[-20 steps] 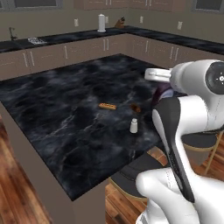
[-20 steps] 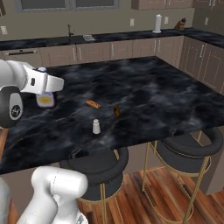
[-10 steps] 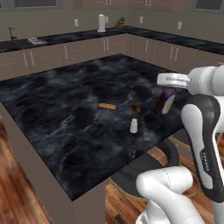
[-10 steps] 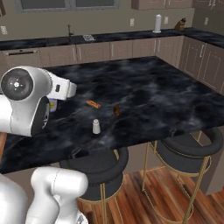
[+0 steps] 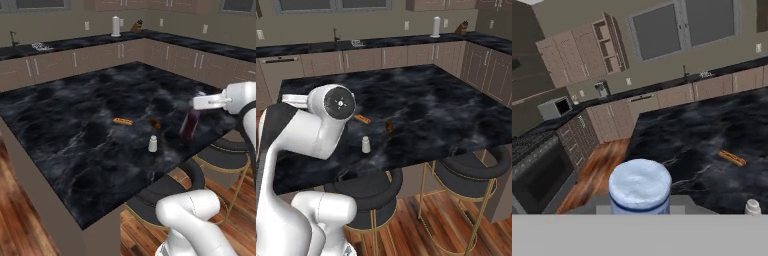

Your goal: Move the shaker and condiment bottle from the cabinet to the dining counter.

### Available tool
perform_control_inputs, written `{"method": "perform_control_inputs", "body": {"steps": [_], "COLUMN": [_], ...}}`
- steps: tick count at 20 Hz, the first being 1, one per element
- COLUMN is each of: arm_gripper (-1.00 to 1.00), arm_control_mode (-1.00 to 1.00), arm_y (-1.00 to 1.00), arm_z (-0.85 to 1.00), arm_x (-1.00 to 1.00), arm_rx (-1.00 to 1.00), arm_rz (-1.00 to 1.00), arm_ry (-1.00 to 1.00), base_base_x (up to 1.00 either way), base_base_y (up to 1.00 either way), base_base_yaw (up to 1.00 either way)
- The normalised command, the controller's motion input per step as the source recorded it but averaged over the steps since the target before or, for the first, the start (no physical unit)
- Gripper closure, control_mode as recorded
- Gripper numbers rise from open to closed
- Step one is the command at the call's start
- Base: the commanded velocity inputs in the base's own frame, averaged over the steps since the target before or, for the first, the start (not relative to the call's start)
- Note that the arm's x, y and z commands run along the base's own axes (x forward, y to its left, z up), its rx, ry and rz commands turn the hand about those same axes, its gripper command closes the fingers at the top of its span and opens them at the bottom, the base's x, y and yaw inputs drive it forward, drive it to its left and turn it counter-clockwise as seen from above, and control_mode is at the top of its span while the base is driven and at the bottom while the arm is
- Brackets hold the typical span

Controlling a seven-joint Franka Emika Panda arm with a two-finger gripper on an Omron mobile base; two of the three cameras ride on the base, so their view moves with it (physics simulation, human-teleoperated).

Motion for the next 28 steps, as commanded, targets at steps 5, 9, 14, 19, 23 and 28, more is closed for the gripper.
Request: {"method": "perform_control_inputs", "body": {"steps": [5,9,14,19,23,28], "arm_gripper": [1.0,1.0,1.0,1.0,1.0,1.0], "arm_control_mode": [-1.0,-1.0,-1.0,-1.0,-1.0,-1.0], "arm_y": [0.06,0.16,0.28,0.25,0.17,0.06], "arm_z": [-0.16,-0.28,-0.41,-0.49,-0.5,-0.52], "arm_x": [0.02,0.06,0.24,0.24,0.28,0.32], "arm_rx": [0.0,0.0,-0.02,-0.05,-0.05,-0.12], "arm_rz": [0.26,0.18,-0.01,-0.05,-0.01,0.04], "arm_ry": [-0.02,-0.01,-0.16,-0.28,-0.23,-0.21], "base_base_x": [0.0,0.0,0.0,0.0,0.0,0.0], "base_base_y": [0.0,0.0,0.0,0.0,0.0,0.0], "base_base_yaw": [0.0,0.0,0.0,0.0,0.0,0.0]}}
